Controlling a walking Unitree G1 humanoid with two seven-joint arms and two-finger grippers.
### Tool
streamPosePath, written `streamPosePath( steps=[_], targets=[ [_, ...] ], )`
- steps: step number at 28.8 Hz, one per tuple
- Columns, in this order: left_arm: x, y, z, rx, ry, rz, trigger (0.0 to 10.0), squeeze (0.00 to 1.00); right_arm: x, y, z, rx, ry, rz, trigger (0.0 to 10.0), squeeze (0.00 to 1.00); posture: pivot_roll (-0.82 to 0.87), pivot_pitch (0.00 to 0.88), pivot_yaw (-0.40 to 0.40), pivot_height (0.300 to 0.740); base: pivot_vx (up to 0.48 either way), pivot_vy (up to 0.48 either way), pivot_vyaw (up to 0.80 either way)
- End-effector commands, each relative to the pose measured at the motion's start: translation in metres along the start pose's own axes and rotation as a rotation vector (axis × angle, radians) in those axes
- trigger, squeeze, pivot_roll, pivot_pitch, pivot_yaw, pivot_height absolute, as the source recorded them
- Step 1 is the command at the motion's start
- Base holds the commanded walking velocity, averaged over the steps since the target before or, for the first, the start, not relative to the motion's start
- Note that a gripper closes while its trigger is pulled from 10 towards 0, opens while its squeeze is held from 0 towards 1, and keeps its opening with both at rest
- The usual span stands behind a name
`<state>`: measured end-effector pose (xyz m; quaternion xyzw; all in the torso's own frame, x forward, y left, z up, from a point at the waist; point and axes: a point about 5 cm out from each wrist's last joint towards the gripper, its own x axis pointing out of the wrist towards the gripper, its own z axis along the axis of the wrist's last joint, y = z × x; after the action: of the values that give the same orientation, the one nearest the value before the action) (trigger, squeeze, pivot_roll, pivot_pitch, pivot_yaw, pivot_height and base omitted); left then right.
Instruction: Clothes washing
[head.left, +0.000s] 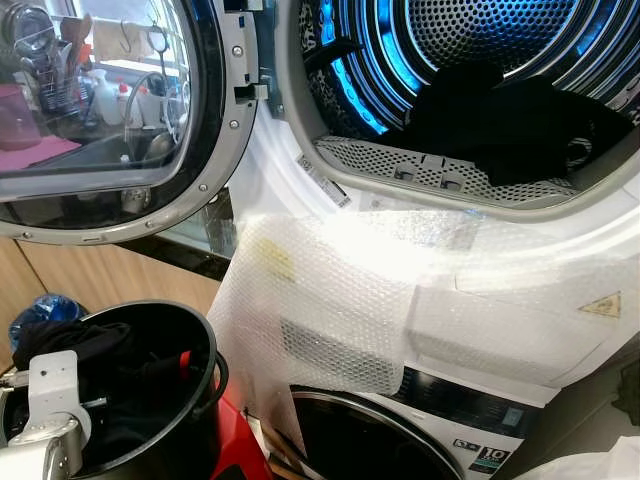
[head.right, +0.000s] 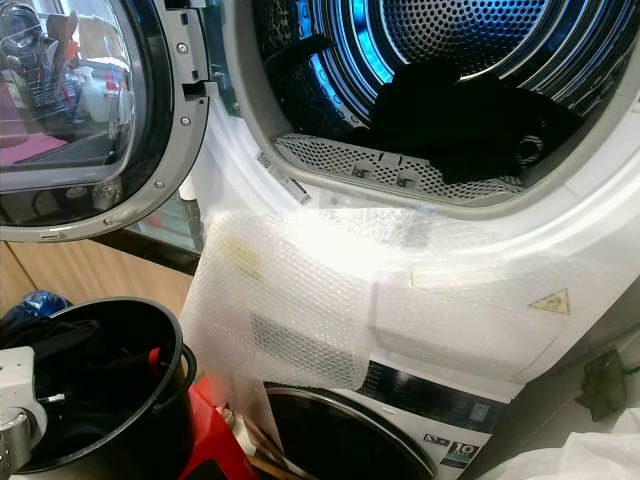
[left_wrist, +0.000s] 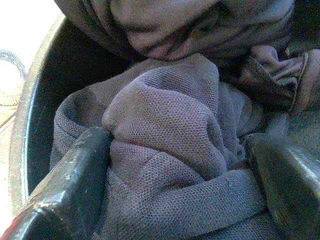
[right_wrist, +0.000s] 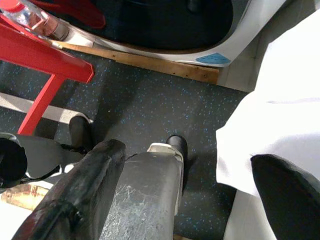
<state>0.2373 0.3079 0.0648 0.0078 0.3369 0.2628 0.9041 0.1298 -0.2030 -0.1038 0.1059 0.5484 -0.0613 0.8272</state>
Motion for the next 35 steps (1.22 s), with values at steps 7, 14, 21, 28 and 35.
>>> streamPosePath(
  steps=[7, 14, 21, 28, 35],
  targets=[
    [0.006, -0.004, -0.014, 0.034, 0.043, -0.026, 0.0, 0.00, 0.000, 0.000, -0.003, -0.009, 0.011, 0.001, 10.0, 0.00, -0.02, 0.000, 0.024, 0.740, 0.000, 0.000, 0.00],
    [0.005, -0.013, -0.014, 0.042, 0.032, -0.067, 0.0, 0.00, 0.000, -0.001, -0.004, -0.028, 0.018, 0.005, 10.0, 0.00, -0.01, 0.000, 0.019, 0.740, 0.000, 0.000, 0.00],
    [0.004, -0.017, -0.017, 0.055, 0.032, -0.091, 0.0, 0.00, -0.001, -0.002, -0.004, -0.037, 0.022, 0.008, 10.0, 0.00, -0.01, 0.000, 0.014, 0.740, 0.000, 0.000, 0.00],
    [0.002, -0.020, -0.020, 0.053, 0.039, -0.106, 0.0, 0.00, -0.001, -0.004, -0.004, -0.044, 0.026, 0.006, 10.0, 0.00, -0.02, 0.000, 0.011, 0.740, 0.000, 0.000, 0.00],
    [0.000, -0.029, -0.024, 0.042, 0.049, -0.136, 0.0, 0.00, -0.002, -0.009, -0.004, -0.049, 0.029, 0.000, 10.0, 0.00, -0.03, 0.000, 0.003, 0.740, 0.000, 0.000, 0.00]
  ],
)
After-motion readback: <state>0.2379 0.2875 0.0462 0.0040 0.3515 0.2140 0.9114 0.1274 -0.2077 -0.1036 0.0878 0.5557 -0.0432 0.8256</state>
